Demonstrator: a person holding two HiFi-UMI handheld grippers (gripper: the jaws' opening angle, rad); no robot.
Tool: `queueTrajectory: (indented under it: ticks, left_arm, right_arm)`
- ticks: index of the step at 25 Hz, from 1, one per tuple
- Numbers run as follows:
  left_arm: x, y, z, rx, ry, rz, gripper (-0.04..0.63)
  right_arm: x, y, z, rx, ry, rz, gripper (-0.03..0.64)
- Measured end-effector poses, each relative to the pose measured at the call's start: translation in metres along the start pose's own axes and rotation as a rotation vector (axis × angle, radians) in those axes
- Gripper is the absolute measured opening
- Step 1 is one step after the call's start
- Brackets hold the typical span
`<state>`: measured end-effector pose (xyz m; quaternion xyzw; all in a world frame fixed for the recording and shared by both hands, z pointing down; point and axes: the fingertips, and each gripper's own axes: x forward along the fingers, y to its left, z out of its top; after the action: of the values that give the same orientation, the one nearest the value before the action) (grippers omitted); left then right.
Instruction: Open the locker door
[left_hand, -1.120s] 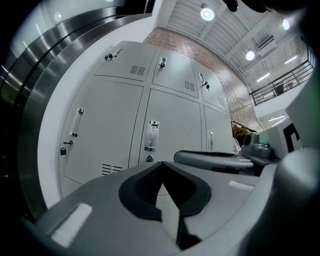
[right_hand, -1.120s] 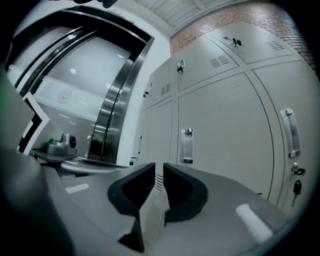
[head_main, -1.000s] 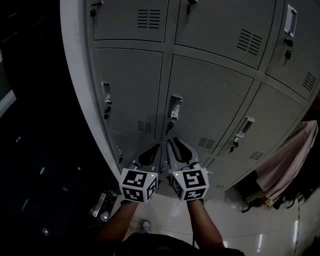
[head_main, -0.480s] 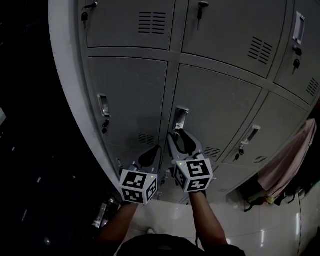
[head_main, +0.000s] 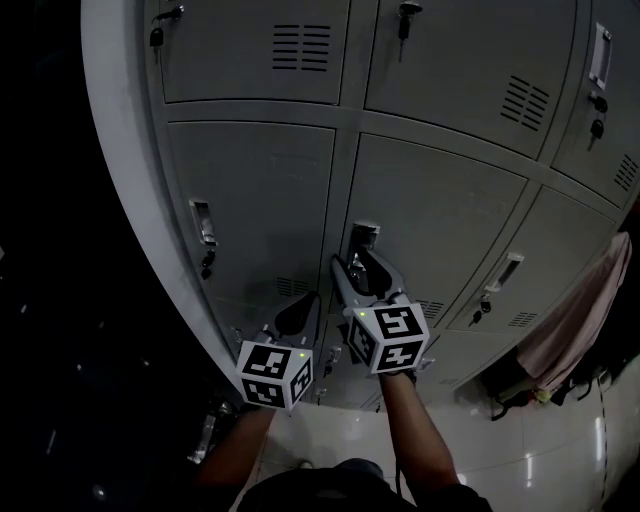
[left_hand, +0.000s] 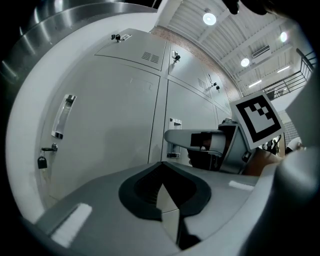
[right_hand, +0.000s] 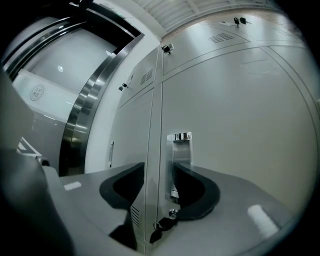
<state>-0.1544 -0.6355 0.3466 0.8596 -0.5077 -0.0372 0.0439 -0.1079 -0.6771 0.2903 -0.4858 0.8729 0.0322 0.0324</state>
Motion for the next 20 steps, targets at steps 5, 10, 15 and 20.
queueTrajectory:
  ticks: [5, 10, 15, 20]
  left_arm:
    - [-0.001, 0.004, 0.004, 0.004, -0.009, -0.002, 0.006]
    - [-0.004, 0.012, 0.002, 0.001, -0.008, 0.009, 0.005]
    - [-0.007, 0.016, 0.001, -0.007, -0.007, 0.017, 0.005]
    - [-0.008, 0.009, -0.002, -0.016, -0.001, 0.007, 0.005]
  right_arm:
    - [0.009, -0.001, -0.002, 0.042, 0.021, 0.019, 0.158]
    - [0.012, -0.007, -0.003, 0.065, 0.012, -0.018, 0.127]
    - [0.009, -0.008, -0.003, 0.051, 0.025, -0.037, 0.11]
    - [-0.002, -0.003, -0.002, 0.038, 0.017, -0.039, 0.072]
